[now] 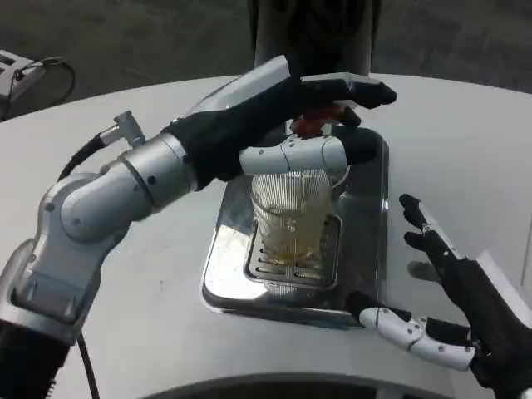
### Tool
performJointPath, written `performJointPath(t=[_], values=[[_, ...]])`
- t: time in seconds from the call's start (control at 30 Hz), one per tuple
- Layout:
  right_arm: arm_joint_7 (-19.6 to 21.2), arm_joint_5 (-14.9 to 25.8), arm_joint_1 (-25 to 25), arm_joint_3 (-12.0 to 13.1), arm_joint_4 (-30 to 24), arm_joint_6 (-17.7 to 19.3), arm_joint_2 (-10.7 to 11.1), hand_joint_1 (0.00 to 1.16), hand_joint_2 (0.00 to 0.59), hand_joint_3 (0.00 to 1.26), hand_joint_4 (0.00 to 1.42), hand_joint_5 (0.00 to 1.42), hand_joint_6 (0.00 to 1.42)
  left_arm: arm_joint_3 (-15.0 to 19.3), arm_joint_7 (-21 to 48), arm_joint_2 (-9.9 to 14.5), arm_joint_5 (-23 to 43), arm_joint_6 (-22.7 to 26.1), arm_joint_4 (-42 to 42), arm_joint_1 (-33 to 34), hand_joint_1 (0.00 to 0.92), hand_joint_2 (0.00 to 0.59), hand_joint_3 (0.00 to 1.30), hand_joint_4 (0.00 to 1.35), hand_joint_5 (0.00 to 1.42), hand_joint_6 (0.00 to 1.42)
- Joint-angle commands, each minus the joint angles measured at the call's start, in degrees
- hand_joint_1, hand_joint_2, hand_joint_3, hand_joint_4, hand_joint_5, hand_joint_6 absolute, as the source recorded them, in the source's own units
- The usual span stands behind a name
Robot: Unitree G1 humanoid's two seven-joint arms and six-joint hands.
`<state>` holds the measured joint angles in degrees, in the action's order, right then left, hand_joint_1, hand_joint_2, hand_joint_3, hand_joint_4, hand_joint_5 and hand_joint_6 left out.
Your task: Grasp the cup under the faucet to collect the drink, then remove the cup.
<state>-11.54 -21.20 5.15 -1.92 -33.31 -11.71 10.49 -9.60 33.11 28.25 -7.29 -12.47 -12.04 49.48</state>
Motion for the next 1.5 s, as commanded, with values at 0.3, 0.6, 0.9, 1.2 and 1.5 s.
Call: performJointPath(t=[0.3, 0.6, 0.9, 1.2, 1.5], values=[[6.07, -2.68, -6.87, -3.81, 8.55, -0.15, -1.8, 0.63, 0.221, 0.0, 0.0, 0.06, 0.17, -0.55, 1.49, 0.79, -1.11, 1.77, -0.92, -1.64, 0.0, 0.0, 0.23, 0.17, 0.25, 0.2], [8.76, -3.31, -11.17, -5.1, 13.41, -0.93, -2.97, 0.67, 0.213, 0.0, 0.0, 0.07, 0.17, -0.74, 1.54, 0.61, -1.23, 1.5, -1.61, -0.64, 0.0, 0.0, 0.23, 0.17, 0.23, 0.2], [11.67, -3.44, -14.89, -5.03, 17.9, -1.34, -4.05, 0.72, 0.206, 0.0, 0.0, 0.08, 0.19, -1.0, 1.64, 0.48, -1.4, 1.18, -2.54, 0.24, 0.0, 0.0, 0.24, 0.17, 0.22, 0.2], [12.93, -3.02, -18.2, -6.16, 21.62, -1.0, -5.29, 0.73, 0.2, 0.0, 0.0, 0.08, 0.19, -1.01, 1.78, 0.51, -1.31, 0.37, -3.85, 1.06, 0.0, 0.0, 0.24, 0.17, 0.22, 0.19], [15.11, -3.75, -19.69, -7.49, 24.0, -1.15, -6.97, 0.74, 0.196, 0.0, 0.0, 0.08, 0.19, -0.94, 2.32, 0.86, -1.34, -0.74, -5.32, 2.35, 0.0, 0.0, 0.24, 0.17, 0.21, 0.18]])
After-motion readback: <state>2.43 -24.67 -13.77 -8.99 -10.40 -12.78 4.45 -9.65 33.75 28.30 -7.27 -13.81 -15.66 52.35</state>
